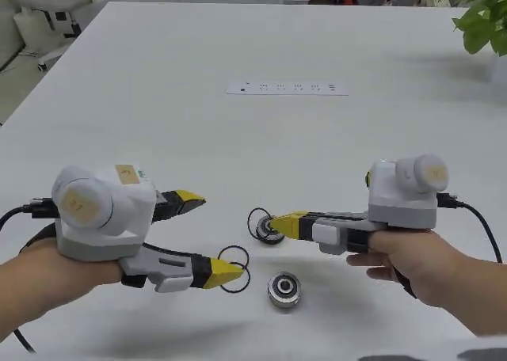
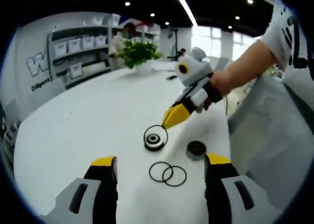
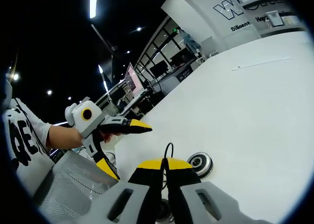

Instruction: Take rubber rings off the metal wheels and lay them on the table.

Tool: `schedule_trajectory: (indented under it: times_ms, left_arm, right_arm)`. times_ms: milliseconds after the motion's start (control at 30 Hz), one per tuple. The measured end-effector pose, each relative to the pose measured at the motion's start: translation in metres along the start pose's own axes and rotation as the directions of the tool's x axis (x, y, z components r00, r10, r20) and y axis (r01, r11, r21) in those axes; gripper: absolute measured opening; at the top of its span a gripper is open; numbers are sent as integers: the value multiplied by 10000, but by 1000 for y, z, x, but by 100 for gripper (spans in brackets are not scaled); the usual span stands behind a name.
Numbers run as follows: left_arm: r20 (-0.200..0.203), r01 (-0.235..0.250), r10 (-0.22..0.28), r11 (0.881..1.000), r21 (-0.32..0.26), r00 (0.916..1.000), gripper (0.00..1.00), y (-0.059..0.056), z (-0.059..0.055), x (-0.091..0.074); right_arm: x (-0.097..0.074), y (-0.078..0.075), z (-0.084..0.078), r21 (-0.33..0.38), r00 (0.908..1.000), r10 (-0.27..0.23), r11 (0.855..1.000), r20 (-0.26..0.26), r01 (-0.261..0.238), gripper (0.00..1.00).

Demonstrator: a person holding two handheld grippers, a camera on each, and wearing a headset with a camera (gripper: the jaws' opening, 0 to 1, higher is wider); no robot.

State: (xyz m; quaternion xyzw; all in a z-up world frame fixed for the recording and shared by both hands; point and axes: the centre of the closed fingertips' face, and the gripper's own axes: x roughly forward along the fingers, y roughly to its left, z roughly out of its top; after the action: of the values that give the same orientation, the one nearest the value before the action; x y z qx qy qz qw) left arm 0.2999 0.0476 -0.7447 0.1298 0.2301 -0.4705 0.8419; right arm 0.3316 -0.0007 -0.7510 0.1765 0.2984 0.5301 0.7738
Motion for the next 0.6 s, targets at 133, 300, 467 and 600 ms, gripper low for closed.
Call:
schedule_trajectory:
  times_ms: [133, 300, 467, 600]
  left_arm:
    - [-2, -26, 26, 10000, -49, 10000, 75, -1, -2, -4]
    - [47, -161, 162, 9997, -157, 9999, 77, 3, -3, -10]
    - [85, -326, 329, 9992, -245, 9994, 78, 8, -5, -16]
    - [28, -376, 377, 9989, -292, 9993, 79, 9, -9, -19]
  right_arm:
    - [2, 4, 2, -16, 9999, 118, 9999, 11, -118, 0]
    - [6, 8, 0, -31, 9997, 246, 9997, -76, -246, 0]
    - [11, 12, 1, -62, 9992, 371, 9993, -152, -372, 0]
    - [15, 15, 1, -69, 9987, 460, 9989, -200, -462, 0]
